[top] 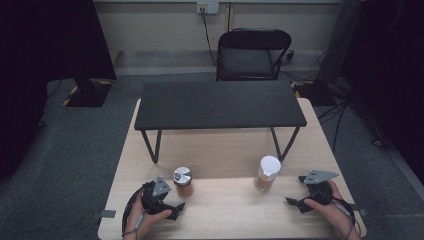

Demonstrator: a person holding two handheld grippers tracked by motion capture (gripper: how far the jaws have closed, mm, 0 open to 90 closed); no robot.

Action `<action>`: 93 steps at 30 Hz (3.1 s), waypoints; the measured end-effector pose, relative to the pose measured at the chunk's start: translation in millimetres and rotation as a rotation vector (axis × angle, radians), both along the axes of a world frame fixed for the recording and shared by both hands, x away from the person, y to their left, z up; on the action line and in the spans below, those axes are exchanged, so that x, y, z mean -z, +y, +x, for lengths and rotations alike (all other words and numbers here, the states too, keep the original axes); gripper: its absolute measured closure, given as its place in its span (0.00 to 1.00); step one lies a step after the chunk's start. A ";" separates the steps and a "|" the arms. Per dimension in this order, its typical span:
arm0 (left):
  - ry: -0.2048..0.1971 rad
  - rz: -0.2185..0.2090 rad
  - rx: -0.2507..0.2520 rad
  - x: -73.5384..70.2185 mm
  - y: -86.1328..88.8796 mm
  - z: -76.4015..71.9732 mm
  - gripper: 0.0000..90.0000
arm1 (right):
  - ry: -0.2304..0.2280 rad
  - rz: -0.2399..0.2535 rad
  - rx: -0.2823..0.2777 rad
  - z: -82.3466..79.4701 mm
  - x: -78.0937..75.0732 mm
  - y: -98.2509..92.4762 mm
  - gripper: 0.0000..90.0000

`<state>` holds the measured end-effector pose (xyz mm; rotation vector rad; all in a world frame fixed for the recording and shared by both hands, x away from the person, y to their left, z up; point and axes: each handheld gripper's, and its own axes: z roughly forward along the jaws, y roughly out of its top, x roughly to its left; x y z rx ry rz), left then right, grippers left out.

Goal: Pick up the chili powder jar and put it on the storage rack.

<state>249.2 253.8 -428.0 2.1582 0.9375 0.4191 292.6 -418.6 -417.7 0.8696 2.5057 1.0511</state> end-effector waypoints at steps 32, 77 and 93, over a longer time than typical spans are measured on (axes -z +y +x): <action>-0.047 -0.138 -0.076 4.4 -7.0 -4.8 0.02 | 0.000 0.000 0.000 0.1 0.1 -0.1 0.00; -0.132 -0.144 -0.075 12.2 -26.9 -3.6 0.34 | 0.000 0.001 -0.002 0.2 0.1 -0.4 0.00; -0.127 -0.152 -0.039 5.4 -38.2 1.1 0.34 | -0.001 0.000 -0.002 0.2 0.1 -0.4 0.00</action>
